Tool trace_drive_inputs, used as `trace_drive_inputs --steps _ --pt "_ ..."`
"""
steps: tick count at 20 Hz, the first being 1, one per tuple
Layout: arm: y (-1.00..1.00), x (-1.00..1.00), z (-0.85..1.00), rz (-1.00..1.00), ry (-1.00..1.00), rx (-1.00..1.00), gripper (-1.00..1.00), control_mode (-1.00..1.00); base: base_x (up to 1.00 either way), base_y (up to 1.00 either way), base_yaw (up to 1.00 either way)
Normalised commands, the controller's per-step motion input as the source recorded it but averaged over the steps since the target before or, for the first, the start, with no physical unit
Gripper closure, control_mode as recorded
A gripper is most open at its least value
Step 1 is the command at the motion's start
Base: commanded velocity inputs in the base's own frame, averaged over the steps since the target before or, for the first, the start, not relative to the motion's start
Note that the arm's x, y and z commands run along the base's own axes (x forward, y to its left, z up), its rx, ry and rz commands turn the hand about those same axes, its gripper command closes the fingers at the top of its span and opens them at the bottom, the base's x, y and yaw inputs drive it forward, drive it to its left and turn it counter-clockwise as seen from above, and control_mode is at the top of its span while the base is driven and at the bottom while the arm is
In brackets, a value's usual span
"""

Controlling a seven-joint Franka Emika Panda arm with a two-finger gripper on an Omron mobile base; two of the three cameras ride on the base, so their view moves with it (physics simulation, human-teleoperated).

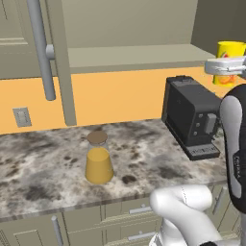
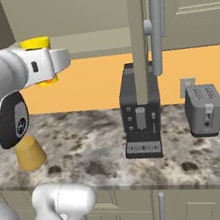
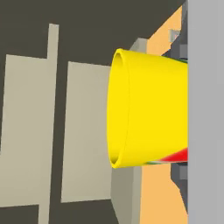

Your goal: There is a tray on the dining counter. Grab the cup, mug, and pitcher and place them on the tray. The pitcher may be placed next to the tray if it cannot fit the tray.

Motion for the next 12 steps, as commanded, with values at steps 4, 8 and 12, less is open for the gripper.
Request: trace_drive_inputs --steps 4,8,12 --pt "0.5 -0.53 -0.61 0.03 0.0 0.0 1.0 -1.0 0.0 0.0 0.0" --pt "0.27 -0.21 -0.08 0.0 0.01 0.0 1.0 -1.0 0.0 0.0 0.0" --pt "0.0 -0.02 0.0 0.0 0.0 0.0 1.0 -1.0 0.0 0.0 0.0"
